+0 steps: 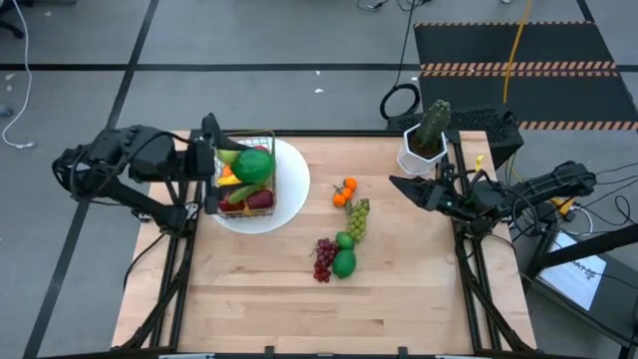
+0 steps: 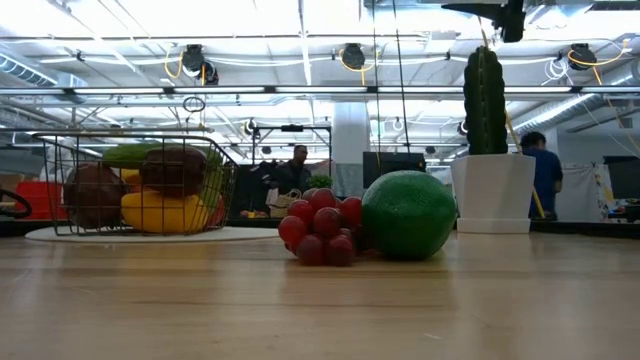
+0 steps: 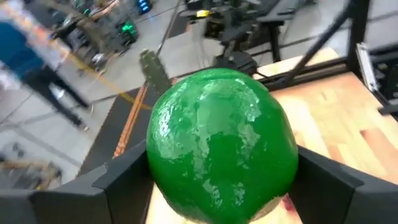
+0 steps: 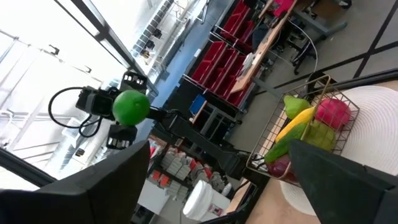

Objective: Build produce basket
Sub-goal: Put the top right green lime into the wire basket

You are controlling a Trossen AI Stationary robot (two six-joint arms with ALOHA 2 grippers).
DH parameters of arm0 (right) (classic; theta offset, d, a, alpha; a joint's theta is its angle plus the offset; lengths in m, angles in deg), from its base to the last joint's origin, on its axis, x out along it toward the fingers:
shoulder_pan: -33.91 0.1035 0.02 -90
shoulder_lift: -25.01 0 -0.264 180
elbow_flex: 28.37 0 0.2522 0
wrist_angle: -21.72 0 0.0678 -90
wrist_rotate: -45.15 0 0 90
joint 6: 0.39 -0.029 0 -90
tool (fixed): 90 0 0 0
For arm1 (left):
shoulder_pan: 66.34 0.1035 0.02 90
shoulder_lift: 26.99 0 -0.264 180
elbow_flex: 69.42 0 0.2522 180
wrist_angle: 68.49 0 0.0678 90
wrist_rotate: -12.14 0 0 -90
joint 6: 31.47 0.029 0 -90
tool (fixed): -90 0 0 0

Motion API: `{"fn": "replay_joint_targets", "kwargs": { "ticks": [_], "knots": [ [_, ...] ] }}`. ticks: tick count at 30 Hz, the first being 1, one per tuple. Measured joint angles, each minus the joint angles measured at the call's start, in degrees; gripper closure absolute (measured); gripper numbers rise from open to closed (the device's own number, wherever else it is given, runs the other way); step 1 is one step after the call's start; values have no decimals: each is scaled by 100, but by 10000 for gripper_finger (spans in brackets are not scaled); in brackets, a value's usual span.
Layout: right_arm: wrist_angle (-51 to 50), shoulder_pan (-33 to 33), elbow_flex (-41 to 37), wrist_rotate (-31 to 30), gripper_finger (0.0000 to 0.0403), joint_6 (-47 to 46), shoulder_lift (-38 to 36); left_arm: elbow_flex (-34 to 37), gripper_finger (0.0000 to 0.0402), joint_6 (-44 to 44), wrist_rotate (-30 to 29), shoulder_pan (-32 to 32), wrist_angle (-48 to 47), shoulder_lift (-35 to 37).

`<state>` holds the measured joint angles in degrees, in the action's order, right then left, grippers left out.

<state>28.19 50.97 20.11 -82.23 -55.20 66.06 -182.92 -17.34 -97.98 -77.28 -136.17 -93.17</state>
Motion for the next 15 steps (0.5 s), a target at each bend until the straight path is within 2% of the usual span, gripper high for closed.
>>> {"fn": "replay_joint_targets", "kwargs": {
  "ticks": [8,15],
  "knots": [
    [-49,-3,0,-34,25,69,0,-2,87,-855,-1129,240,-569,-94],
    [-412,-20,-2,-521,25,173,-2,415,87,-1444,-1377,1000,-1728,-236]
  ]
}}
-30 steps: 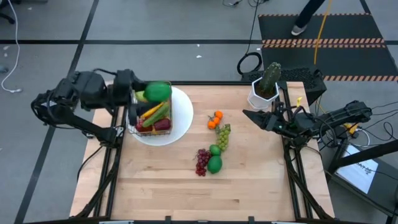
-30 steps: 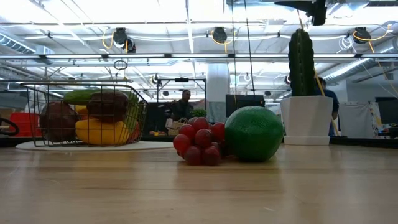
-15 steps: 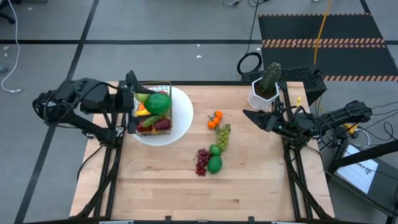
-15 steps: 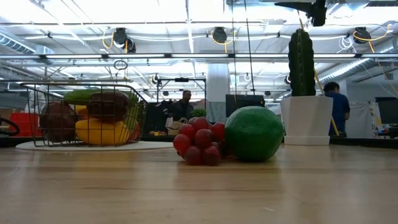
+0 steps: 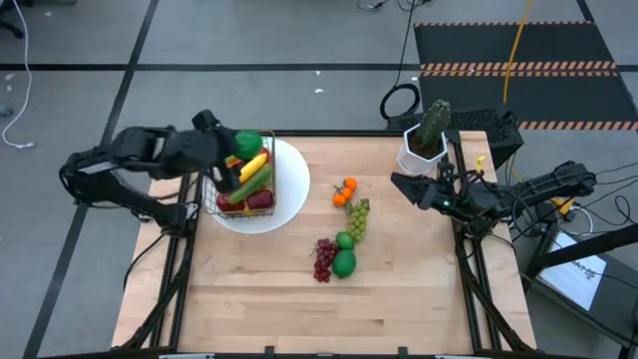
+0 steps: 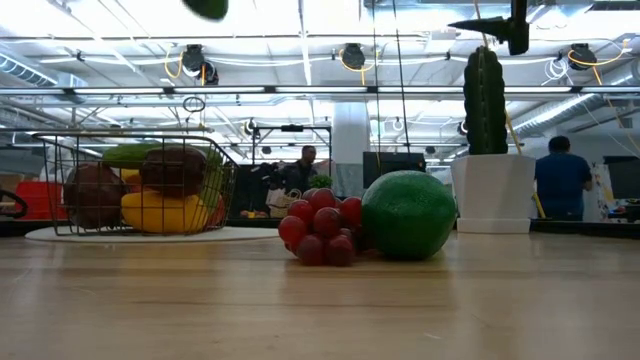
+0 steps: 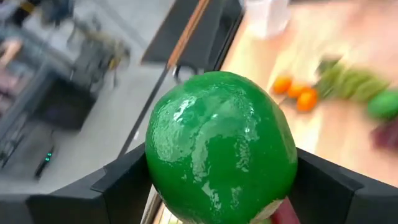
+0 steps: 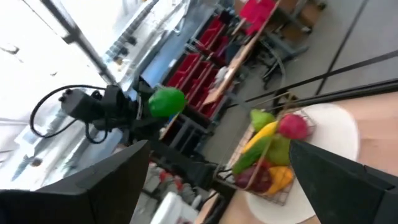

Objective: Build produce basket
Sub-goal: Put the top right green lime into the wire basket

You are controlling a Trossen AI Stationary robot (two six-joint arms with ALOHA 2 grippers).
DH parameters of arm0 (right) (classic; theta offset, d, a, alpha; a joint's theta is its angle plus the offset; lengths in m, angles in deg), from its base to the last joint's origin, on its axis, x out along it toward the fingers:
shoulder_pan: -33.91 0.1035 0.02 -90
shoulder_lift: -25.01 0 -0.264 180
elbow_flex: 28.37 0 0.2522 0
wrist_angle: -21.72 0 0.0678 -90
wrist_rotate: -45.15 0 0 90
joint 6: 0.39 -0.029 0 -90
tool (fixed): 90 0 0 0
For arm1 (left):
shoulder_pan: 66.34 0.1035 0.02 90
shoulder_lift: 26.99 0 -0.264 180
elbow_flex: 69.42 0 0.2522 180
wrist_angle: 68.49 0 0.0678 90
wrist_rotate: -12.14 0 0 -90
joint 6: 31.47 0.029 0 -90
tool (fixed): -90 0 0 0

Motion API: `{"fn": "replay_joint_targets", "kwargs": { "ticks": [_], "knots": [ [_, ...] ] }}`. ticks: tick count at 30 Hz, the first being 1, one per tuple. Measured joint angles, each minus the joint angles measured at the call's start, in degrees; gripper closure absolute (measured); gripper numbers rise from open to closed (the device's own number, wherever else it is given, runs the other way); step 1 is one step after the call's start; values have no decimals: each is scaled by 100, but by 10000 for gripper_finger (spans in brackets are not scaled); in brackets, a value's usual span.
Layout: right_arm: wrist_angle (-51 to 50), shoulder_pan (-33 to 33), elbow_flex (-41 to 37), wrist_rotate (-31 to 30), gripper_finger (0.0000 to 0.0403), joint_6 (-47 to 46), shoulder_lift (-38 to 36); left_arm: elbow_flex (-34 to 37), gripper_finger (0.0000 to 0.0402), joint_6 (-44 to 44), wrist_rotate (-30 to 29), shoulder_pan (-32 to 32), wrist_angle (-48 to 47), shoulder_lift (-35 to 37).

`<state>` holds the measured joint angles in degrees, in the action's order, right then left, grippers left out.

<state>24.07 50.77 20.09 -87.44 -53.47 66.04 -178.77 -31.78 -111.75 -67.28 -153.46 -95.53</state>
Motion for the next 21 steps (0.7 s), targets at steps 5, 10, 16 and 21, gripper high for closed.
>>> {"fn": "replay_joint_targets", "kwargs": {
  "ticks": [5,10,16,21],
  "knots": [
    [-136,-4,0,-414,25,-28,0,852,87,-57,82,812,-56,-71],
    [-146,-4,0,-537,25,-23,-7,1858,87,-71,111,1795,276,-287],
    [-302,-7,0,-558,25,125,-11,2704,87,-405,724,2905,767,-719],
    [-376,-7,0,-561,25,273,-11,2744,82,-1230,879,3524,959,-1075]
  ]
}}
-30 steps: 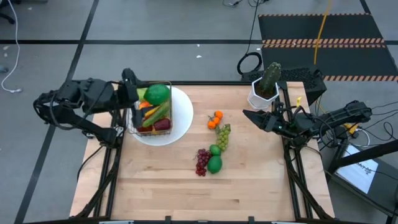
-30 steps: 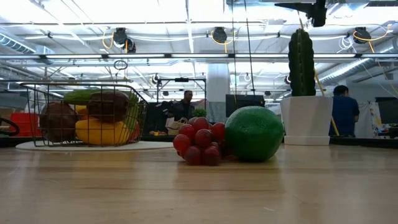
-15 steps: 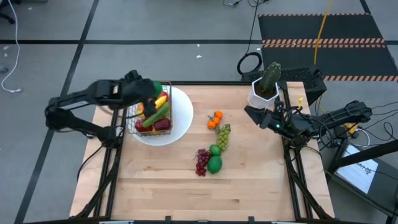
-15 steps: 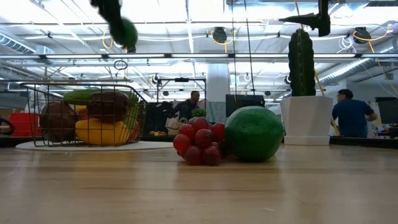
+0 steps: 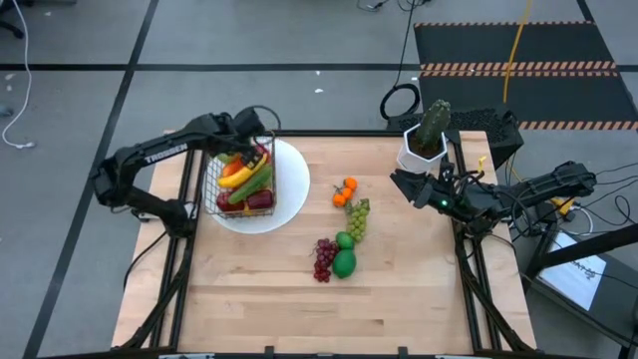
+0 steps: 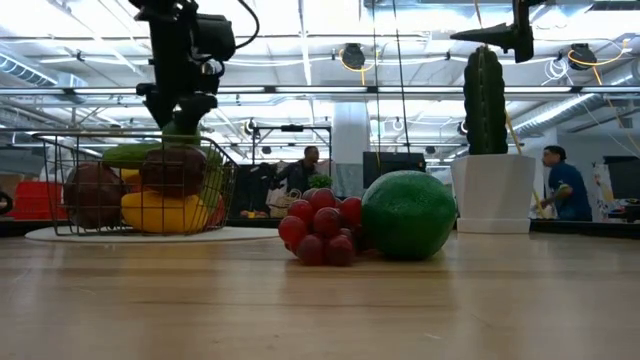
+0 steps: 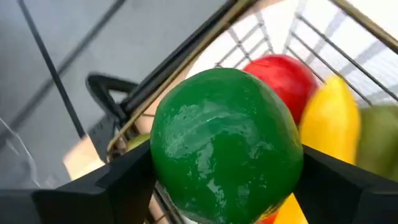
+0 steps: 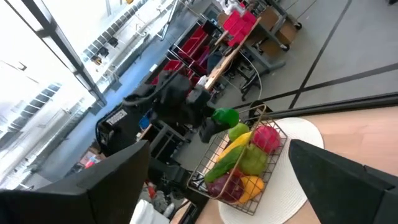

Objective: Build produce basket
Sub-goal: Put the top right green lime into the wire basket, then put the bottom green lime into the wire basket

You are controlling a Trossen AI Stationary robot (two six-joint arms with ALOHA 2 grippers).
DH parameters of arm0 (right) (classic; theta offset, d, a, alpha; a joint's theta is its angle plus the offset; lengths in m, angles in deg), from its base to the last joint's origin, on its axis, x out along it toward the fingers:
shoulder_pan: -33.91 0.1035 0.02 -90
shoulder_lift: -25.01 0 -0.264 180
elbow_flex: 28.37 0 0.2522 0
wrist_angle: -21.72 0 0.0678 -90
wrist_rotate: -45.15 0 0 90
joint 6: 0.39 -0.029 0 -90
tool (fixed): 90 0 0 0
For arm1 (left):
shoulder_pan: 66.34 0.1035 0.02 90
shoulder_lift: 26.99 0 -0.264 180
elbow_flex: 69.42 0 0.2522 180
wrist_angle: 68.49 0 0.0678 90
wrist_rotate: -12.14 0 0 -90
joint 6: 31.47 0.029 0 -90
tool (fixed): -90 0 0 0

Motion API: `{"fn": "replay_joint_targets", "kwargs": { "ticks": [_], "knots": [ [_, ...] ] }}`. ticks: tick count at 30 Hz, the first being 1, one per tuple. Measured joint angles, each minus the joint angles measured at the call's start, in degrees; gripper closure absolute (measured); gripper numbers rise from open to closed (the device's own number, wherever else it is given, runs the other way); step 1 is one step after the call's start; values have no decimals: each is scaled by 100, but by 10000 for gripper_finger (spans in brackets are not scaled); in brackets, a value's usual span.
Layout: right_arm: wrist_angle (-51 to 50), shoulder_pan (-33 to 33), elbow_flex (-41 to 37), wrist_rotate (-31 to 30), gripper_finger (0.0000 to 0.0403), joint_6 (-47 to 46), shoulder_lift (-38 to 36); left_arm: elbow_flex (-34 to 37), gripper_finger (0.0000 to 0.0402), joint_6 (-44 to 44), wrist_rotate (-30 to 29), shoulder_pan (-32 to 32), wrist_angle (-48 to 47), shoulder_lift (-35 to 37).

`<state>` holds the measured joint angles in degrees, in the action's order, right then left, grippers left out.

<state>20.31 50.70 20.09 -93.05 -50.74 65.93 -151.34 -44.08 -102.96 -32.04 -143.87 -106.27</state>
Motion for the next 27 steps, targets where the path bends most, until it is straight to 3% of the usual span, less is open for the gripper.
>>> {"fn": "replay_joint_targets", "kwargs": {
  "ticks": [10,20,24,27],
  "knots": [
    [-354,0,0,48,25,-2,0,-494,5,-616,820,391,108,-47],
    [-504,0,0,498,25,-213,5,-1758,25,-1221,1053,89,-395,-41],
    [-490,13,0,536,25,-776,35,-2248,46,-1372,1354,-105,-862,-41],
    [-187,17,0,888,25,-1410,155,-2451,66,-1627,1510,-363,-1328,40]
  ]
}}
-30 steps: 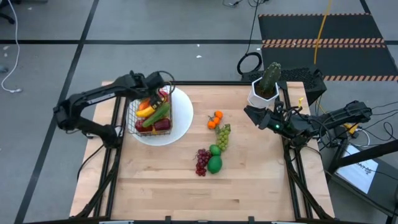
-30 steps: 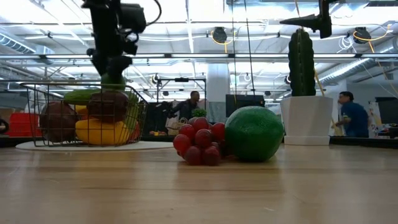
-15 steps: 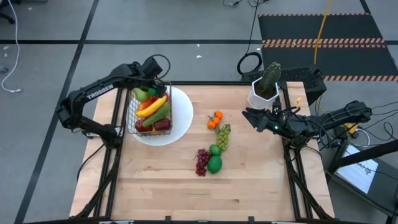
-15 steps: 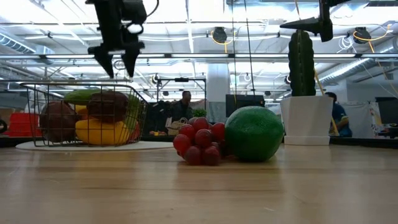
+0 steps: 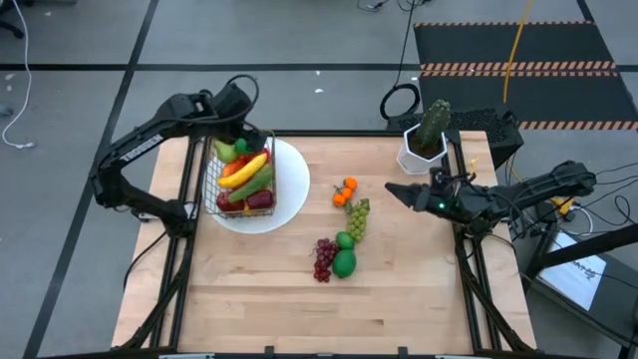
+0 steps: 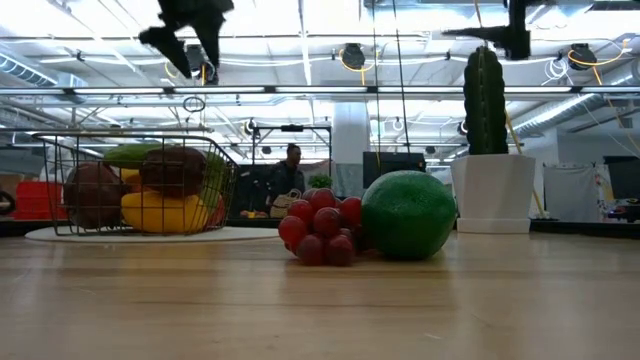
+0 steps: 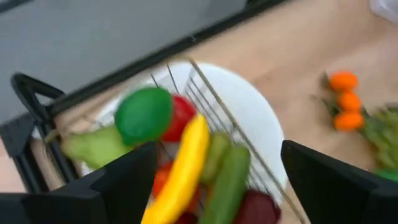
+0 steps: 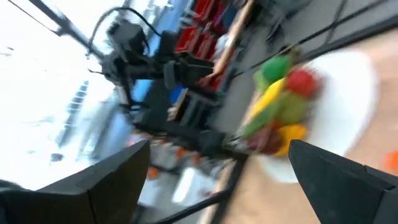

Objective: Build produce basket
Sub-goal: Put the bottom green lime into the wire basket

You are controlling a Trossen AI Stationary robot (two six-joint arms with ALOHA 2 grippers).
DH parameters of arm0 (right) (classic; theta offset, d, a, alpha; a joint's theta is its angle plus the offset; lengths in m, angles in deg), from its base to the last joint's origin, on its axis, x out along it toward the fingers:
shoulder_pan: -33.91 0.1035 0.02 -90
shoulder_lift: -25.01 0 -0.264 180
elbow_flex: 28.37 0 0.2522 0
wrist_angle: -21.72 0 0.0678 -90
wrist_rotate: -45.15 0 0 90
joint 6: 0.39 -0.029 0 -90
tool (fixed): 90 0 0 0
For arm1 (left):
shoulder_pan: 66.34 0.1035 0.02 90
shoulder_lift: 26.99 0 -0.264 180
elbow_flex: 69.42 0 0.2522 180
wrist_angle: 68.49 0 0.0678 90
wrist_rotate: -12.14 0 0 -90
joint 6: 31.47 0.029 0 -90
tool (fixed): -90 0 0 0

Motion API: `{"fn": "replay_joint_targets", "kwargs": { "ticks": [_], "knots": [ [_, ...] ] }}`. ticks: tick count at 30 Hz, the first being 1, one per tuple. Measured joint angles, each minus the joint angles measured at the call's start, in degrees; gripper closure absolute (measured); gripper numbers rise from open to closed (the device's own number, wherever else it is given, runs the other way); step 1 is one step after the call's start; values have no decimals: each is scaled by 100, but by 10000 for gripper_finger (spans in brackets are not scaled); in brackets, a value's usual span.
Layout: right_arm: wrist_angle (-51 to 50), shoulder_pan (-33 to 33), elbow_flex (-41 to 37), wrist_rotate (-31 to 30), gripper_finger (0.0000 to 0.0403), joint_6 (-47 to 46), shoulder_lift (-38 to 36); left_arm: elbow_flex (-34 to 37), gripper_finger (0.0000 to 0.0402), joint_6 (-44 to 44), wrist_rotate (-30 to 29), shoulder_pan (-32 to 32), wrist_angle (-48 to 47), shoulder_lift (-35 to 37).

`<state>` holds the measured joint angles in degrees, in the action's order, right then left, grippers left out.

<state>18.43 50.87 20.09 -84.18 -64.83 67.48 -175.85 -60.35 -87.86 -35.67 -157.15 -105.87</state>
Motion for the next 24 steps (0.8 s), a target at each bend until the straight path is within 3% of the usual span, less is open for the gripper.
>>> {"fn": "replay_joint_targets", "kwargs": {
  "ticks": [6,20,24],
  "knots": [
    [866,279,297,195,25,-410,874,21,113,-531,73,-1007,-336,527],
    [569,1008,1506,231,25,-2398,3376,23,201,-2149,-766,-4250,-297,1344],
    [235,1028,1666,685,25,-3374,3816,23,219,-2563,-1194,-5131,-292,1269]
  ]
}}
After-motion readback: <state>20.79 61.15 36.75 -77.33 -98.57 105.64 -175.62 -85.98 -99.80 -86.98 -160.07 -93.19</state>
